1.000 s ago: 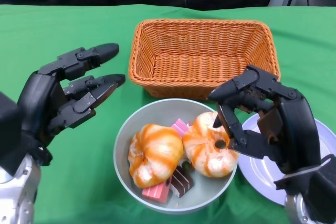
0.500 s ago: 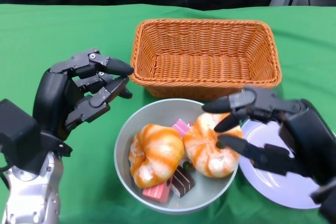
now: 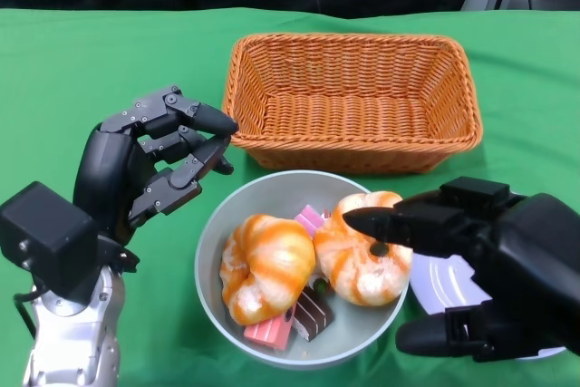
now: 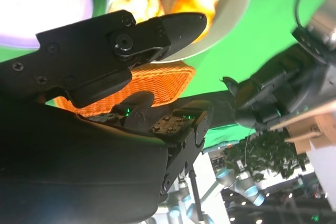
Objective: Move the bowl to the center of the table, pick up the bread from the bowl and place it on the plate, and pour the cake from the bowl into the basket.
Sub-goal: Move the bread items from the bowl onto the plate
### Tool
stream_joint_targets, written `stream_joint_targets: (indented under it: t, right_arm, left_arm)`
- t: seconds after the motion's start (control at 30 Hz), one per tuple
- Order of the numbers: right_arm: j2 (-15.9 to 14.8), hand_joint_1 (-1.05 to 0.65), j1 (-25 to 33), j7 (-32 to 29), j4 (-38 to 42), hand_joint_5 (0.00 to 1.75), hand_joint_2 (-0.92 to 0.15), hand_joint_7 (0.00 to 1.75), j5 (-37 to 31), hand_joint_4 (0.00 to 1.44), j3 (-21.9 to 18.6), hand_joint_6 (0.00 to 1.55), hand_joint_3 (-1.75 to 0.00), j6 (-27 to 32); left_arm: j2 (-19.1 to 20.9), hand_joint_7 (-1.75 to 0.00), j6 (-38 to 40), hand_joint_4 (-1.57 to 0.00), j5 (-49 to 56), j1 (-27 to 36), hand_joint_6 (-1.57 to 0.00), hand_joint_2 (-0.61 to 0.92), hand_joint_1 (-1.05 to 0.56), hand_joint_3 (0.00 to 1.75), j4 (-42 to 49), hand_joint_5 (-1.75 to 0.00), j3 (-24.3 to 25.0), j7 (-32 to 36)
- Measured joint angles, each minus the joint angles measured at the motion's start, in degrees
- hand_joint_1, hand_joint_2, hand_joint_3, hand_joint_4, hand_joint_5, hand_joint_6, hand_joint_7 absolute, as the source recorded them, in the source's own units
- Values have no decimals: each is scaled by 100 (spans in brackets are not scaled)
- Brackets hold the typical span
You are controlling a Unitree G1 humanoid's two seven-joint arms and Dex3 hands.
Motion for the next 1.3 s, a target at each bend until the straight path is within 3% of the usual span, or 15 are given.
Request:
stream_joint_targets:
  t: [0.2, 0.4, 0.57, 0.93, 1.3]
  right_arm:
    - [-96, -92, -87, -116, -8, 23, -92, 2, -1028, 34, 150, 51, -7, -542]
    - [-92, -86, -104, -1138, 542, 18, -89, 3, -1988, 43, 297, 60, 0, -1377]
    - [-93, -82, -222, -1781, 1114, 17, -88, 2, -2351, 45, 314, 62, 0, -1778]
    - [133, -80, -779, -1493, 1466, 14, -92, 0, -2721, 51, 578, 60, -1, -1517]
    - [312, -81, -1039, -1635, 1864, 11, -92, 1, -3078, 59, 807, 61, -2, -1340]
  left_arm:
    - [-21, -99, -62, -74, 11, 0, -86, 88, -12, 41, 3, -141, -27, 29]
    - [-33, -99, -63, -75, 64, 0, -86, 88, -13, 41, 1, -139, -76, 111]
    - [-42, -100, -62, -75, 71, 0, -86, 87, -11, 44, -2, -138, -87, 126]
    - [-48, -98, -67, -76, 140, 1, -86, 82, -14, 49, 0, -136, -145, 124]
    - [-71, -100, -54, -78, 130, 1, -87, 84, -13, 47, 0, -139, -230, 118]
